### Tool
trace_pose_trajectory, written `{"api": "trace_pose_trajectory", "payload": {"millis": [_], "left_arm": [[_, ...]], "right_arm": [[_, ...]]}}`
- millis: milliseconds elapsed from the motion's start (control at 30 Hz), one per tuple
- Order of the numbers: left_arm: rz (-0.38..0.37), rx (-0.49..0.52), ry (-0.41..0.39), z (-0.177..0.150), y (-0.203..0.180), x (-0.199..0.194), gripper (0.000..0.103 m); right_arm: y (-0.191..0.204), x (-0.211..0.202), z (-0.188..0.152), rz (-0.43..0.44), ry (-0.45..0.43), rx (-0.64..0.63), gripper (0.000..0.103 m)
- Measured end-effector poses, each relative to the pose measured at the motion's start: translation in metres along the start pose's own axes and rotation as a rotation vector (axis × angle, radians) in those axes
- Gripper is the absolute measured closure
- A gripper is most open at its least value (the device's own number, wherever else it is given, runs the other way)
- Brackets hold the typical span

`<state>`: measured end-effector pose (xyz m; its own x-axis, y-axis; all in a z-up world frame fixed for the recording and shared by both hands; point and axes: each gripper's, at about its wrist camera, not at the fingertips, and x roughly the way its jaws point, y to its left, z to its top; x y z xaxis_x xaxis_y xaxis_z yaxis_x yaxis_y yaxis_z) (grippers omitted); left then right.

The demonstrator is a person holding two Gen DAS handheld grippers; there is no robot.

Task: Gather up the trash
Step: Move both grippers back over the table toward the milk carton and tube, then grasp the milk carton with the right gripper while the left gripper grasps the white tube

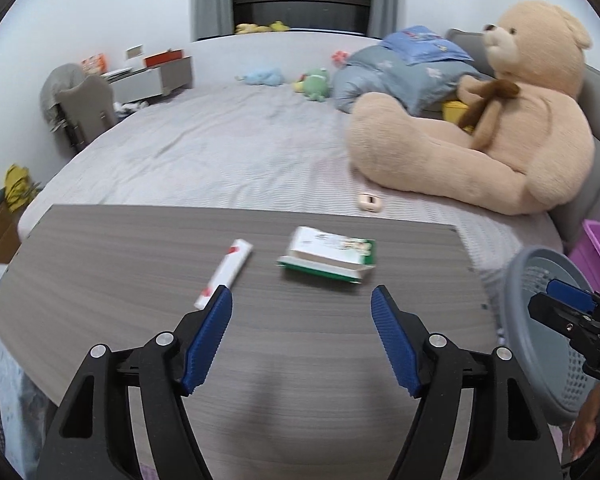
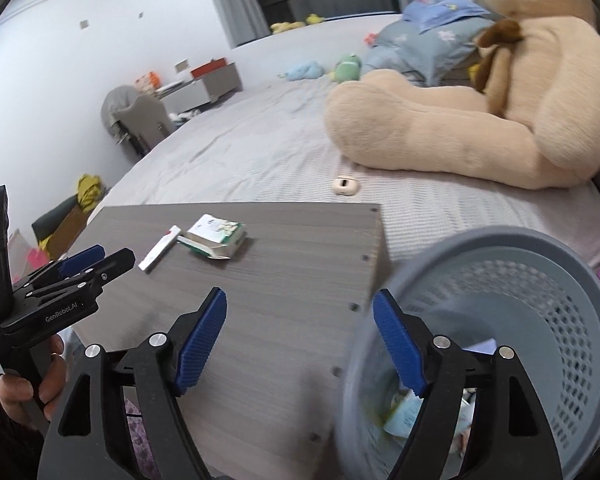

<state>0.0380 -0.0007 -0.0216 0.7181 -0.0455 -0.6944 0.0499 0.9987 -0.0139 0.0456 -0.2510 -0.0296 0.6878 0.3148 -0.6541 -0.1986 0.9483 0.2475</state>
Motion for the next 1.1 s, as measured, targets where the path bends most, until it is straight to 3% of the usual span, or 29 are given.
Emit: {"api": "trace_pose_trajectory", "payload": {"millis": [233,500,733,1100], "left_arm": [[0.078,-0.088,0.025,0.006,0.058,0.016,0.033],[0.116,-0.137,0.045,0.009,0.101,0.035,0.033],[0.131,-0.164,0.074,0.013,0.122,0.058,0.033],[0.118,-0.166,0.108,0.009,0.124,0.075,0.033]], "right_arm": [[0.038,0.040,0.021,0.026,0.044,-0.079,0.022],[0.068,0.084,0.040,0.035,0.100,-0.170,0.020],[0.091,0.121,0.054,0.039,0.149,-0.263,0.019],[0.117,0.165,0.057,0.072,0.249,-0.437,0.016]]}}
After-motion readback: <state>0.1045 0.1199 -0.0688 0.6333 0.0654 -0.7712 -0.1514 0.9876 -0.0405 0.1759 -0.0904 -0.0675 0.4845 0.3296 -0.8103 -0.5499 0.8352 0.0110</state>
